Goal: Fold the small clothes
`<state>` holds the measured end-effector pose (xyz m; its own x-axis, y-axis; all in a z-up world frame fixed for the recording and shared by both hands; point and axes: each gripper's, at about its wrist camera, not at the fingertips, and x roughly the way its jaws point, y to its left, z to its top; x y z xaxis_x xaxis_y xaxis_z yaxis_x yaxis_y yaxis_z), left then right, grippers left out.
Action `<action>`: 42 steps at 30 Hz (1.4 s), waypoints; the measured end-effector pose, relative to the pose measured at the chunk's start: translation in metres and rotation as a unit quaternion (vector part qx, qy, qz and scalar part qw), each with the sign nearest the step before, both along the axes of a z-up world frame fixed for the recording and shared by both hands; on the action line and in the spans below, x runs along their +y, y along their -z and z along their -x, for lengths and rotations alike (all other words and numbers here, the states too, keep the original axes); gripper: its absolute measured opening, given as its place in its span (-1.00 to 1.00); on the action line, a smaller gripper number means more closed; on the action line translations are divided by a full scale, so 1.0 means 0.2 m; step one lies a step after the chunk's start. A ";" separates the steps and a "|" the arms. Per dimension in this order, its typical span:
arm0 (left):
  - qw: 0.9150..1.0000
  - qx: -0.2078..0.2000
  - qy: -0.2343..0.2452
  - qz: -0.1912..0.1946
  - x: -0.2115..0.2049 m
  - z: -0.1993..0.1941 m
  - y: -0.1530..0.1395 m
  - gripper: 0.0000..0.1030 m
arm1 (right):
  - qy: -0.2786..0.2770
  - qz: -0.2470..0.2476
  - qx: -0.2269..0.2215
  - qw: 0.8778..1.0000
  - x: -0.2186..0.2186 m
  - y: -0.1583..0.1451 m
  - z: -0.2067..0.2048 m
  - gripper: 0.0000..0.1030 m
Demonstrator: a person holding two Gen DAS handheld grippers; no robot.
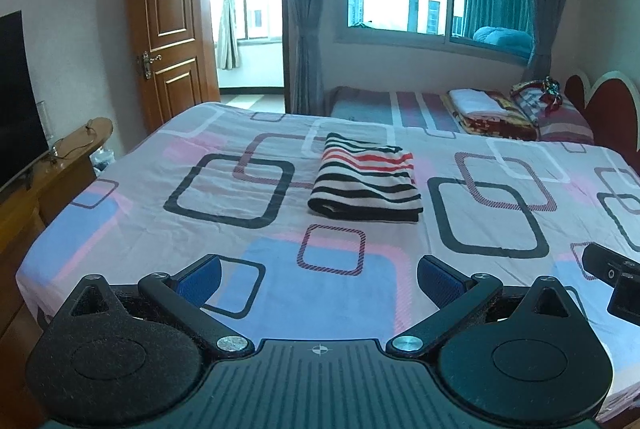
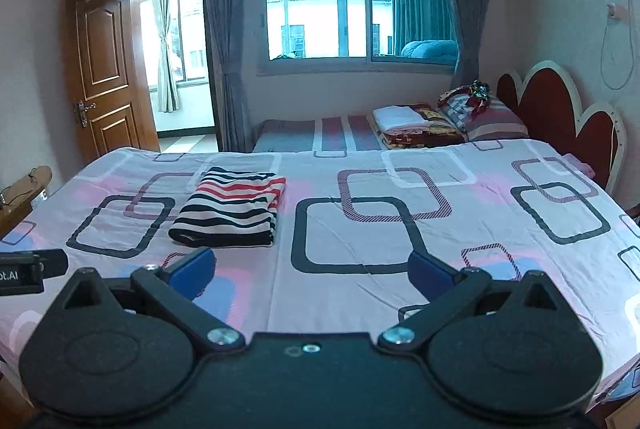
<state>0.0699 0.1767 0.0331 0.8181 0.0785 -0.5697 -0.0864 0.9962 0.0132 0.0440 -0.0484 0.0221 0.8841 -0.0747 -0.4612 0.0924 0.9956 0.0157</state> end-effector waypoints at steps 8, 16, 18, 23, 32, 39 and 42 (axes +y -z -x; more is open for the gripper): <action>1.000 0.001 0.000 0.000 0.01 0.00 0.01 1.00 | -0.010 -0.001 0.006 1.000 0.02 0.00 0.01 0.99; 1.000 0.003 0.004 0.001 0.00 -0.01 0.01 1.00 | -0.006 -0.004 0.005 1.000 0.01 0.00 0.02 0.99; 1.000 0.002 0.005 0.001 0.00 -0.01 0.01 1.00 | -0.004 -0.005 0.006 1.000 0.01 0.00 0.01 0.99; 1.000 0.004 0.008 -0.001 -0.01 -0.01 0.02 1.00 | -0.005 -0.005 0.007 1.000 0.01 0.00 0.01 0.99; 1.000 0.004 0.007 -0.001 -0.01 -0.01 0.02 1.00 | -0.009 -0.003 0.010 1.000 0.02 0.01 0.00 0.99; 1.000 0.002 0.009 -0.003 -0.01 -0.01 0.03 1.00 | -0.010 -0.004 0.011 1.000 0.03 0.01 0.00 0.99; 1.000 0.003 0.009 -0.003 -0.01 -0.01 0.03 1.00 | -0.010 -0.004 0.011 1.000 0.03 0.01 0.00 0.99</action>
